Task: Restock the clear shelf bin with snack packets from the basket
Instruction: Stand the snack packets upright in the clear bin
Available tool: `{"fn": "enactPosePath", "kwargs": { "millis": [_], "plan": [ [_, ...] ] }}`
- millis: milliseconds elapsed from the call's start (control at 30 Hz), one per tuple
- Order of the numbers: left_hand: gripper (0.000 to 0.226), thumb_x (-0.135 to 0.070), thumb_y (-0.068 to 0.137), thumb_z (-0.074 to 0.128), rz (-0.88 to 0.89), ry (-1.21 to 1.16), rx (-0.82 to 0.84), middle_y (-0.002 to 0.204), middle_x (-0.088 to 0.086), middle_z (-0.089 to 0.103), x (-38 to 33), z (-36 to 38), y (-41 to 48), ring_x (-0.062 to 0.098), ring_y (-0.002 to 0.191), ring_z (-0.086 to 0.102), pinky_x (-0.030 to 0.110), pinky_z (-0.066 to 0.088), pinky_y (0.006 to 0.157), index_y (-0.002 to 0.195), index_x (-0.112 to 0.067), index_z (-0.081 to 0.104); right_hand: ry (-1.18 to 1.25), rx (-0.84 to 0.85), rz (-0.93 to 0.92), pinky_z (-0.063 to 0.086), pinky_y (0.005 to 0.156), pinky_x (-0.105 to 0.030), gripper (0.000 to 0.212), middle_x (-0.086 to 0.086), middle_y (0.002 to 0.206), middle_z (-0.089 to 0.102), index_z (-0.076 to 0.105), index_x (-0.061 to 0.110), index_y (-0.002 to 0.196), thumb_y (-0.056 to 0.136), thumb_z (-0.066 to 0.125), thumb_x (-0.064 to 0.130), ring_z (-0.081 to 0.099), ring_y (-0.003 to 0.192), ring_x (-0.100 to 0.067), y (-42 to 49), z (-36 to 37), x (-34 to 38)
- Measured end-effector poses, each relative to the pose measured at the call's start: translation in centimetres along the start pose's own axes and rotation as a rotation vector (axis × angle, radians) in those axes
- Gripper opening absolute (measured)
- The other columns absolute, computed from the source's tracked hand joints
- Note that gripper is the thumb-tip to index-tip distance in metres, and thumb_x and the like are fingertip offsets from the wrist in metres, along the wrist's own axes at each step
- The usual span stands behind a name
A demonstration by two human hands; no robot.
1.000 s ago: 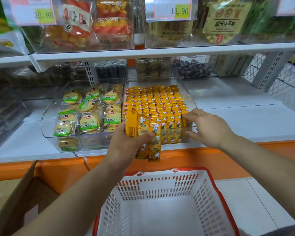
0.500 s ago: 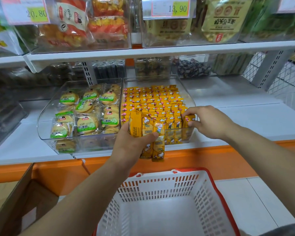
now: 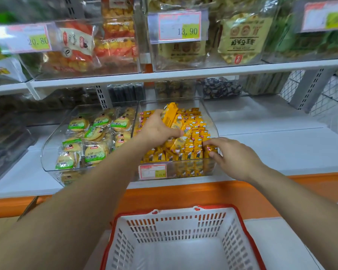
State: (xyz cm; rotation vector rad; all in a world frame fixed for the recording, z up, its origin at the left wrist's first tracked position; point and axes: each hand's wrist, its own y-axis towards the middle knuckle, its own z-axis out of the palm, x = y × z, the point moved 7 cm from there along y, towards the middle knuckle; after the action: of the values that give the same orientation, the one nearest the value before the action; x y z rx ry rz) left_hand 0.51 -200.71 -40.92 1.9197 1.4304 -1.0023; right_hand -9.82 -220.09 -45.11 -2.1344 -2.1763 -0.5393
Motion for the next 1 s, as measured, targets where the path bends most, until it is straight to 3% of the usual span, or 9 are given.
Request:
{"fn": "enactPosePath", "kwargs": {
  "millis": [133, 233, 300, 367, 500, 567, 700, 800, 1000],
  "plan": [
    [0.097, -0.035, 0.076, 0.088, -0.042, 0.274, 0.078, 0.144, 0.012, 0.055, 0.3, 1.1, 4.5, 0.032, 0.13, 0.053, 0.041, 0.045, 0.108, 0.153, -0.011, 0.035, 0.05, 0.024, -0.058, 0.048, 0.085, -0.034, 0.046, 0.012, 0.139, 0.051, 0.048, 0.038, 0.14, 0.096, 0.059, 0.032, 0.061, 0.107, -0.016, -0.2, 0.5, -0.4],
    [0.092, -0.048, 0.079, 0.083, -0.064, 0.527, 0.04, 0.147, 0.014, 0.053, 1.3, 0.7, 5.5, 0.034, 0.133, 0.051, 0.042, 0.044, 0.106, 0.151, -0.01, 0.039, 0.058, -0.017, -0.064, 0.05, 0.084, -0.034, 0.045, 0.013, 0.136, 0.053, 0.05, 0.038, 0.14, 0.097, 0.058, 0.026, 0.062, 0.102, -0.015, -0.2, 0.3, -0.6],
    [0.087, -0.05, 0.08, 0.081, 0.039, 0.696, -0.142, 0.146, 0.014, 0.052, 0.5, -0.2, 5.0, 0.036, 0.134, 0.048, 0.046, 0.045, 0.106, 0.149, -0.013, 0.041, 0.045, -0.053, -0.051, 0.051, 0.083, -0.035, 0.043, 0.013, 0.136, 0.055, 0.051, 0.038, 0.137, 0.096, 0.059, 0.026, 0.063, 0.103, -0.016, -0.3, 0.1, -0.7],
    [0.067, -0.041, 0.084, 0.078, 0.292, 0.651, -0.27, 0.139, 0.007, 0.057, -1.8, 0.7, 3.5, 0.03, 0.129, 0.052, 0.044, 0.048, 0.102, 0.142, -0.023, 0.051, 0.062, -0.068, -0.036, 0.048, 0.078, -0.031, 0.041, 0.012, 0.136, 0.058, 0.052, 0.038, 0.134, 0.096, 0.061, 0.026, 0.065, 0.099, -0.017, -0.5, 0.1, -1.0],
    [0.017, -0.031, 0.092, 0.071, 0.477, 0.532, 0.078, 0.107, -0.01, 0.071, -3.1, 6.8, 2.3, 0.012, 0.1, 0.064, 0.036, 0.056, 0.087, 0.109, -0.03, 0.074, 0.144, -0.079, -0.032, 0.039, 0.071, -0.024, 0.035, 0.009, 0.125, 0.064, 0.056, 0.036, 0.13, 0.096, 0.061, 0.026, 0.055, 0.084, -0.009, -0.7, 0.2, -1.1],
    [0.016, -0.042, 0.093, 0.07, 0.489, 0.589, 0.143, 0.102, -0.013, 0.072, -2.8, 8.6, 2.7, 0.013, 0.102, 0.06, 0.037, 0.052, 0.088, 0.105, -0.034, 0.075, 0.169, -0.102, -0.035, 0.037, 0.066, -0.023, 0.032, 0.012, 0.104, 0.067, 0.059, 0.035, 0.126, 0.095, 0.062, 0.027, 0.048, 0.075, -0.002, -0.9, -0.1, -1.1],
    [0.024, -0.061, 0.088, 0.066, 0.553, 0.701, 0.059, 0.097, -0.019, 0.066, -1.9, 9.7, 3.6, 0.014, 0.098, 0.043, 0.037, 0.033, 0.083, 0.103, -0.044, 0.073, 0.204, -0.123, -0.025, 0.038, 0.058, -0.015, 0.027, 0.034, 0.062, 0.045, 0.063, 0.036, 0.118, 0.093, 0.066, 0.024, 0.054, 0.06, 0.006, -1.1, -0.4, -1.3],
    [0.022, -0.061, 0.087, 0.067, 0.557, 0.647, 0.031, 0.09, -0.021, 0.061, -1.6, 9.9, 3.9, 0.012, 0.095, 0.038, 0.038, 0.029, 0.083, 0.1, -0.044, 0.072, 0.209, -0.099, -0.017, 0.044, 0.057, -0.018, 0.026, 0.025, 0.058, 0.054, 0.064, 0.035, 0.113, 0.091, 0.068, 0.023, 0.06, 0.065, 0.002, -0.9, -0.4, -1.3],
    [0.016, -0.048, 0.093, 0.064, 0.478, 0.565, 0.088, 0.088, -0.017, 0.069, -1.4, 10.0, 4.7, 0.015, 0.105, 0.045, 0.037, 0.03, 0.085, 0.087, -0.036, 0.073, 0.251, -0.063, 0.021, 0.036, 0.059, -0.005, 0.026, 0.008, 0.069, 0.067, 0.067, 0.028, 0.107, 0.087, 0.074, 0.014, 0.058, 0.071, 0.004, 0.3, -0.6, -1.1]
  ]
}}
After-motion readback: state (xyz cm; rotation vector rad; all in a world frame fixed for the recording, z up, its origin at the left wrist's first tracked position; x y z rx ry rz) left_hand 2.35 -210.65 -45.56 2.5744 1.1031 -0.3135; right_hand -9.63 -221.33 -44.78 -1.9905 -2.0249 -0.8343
